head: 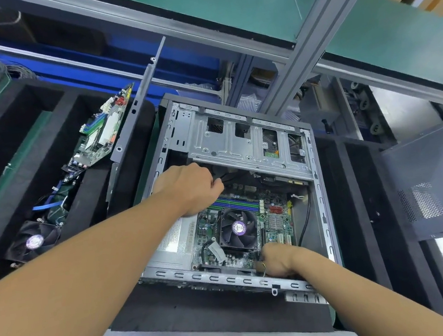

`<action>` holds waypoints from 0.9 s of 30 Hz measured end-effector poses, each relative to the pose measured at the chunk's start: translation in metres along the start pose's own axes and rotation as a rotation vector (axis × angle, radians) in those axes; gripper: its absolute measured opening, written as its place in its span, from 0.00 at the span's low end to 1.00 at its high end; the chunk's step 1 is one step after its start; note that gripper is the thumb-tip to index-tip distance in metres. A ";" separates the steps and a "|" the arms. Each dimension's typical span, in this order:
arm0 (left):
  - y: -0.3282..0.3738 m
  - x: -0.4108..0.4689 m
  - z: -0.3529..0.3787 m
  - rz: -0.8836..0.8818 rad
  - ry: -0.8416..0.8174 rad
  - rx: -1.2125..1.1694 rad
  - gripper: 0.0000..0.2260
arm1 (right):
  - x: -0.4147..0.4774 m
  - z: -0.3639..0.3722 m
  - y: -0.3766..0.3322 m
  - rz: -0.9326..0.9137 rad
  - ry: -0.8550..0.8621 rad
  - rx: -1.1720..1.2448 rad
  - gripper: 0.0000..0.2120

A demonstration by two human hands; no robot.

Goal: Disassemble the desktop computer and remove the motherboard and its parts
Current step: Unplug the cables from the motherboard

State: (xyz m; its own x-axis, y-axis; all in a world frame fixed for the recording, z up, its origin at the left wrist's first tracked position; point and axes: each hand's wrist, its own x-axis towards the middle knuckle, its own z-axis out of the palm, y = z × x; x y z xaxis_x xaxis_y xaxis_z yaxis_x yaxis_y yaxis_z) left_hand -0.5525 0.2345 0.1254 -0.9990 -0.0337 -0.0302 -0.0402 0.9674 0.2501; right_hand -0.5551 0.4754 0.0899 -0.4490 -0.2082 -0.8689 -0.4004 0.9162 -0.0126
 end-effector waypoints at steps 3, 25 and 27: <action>0.000 0.000 0.000 -0.009 -0.001 -0.004 0.27 | -0.002 -0.001 0.000 -0.015 -0.006 0.002 0.20; 0.000 0.000 -0.002 -0.012 -0.009 -0.025 0.28 | -0.004 -0.004 0.003 -0.049 0.000 -0.008 0.13; 0.000 0.000 -0.001 -0.012 0.000 -0.016 0.28 | -0.004 -0.004 0.002 -0.054 0.004 -0.006 0.13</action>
State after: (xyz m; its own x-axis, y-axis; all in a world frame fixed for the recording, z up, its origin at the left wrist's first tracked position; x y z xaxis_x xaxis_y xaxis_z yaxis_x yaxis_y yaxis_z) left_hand -0.5524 0.2341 0.1266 -0.9984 -0.0451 -0.0328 -0.0522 0.9627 0.2654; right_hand -0.5577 0.4769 0.0952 -0.4301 -0.2584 -0.8650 -0.4290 0.9016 -0.0560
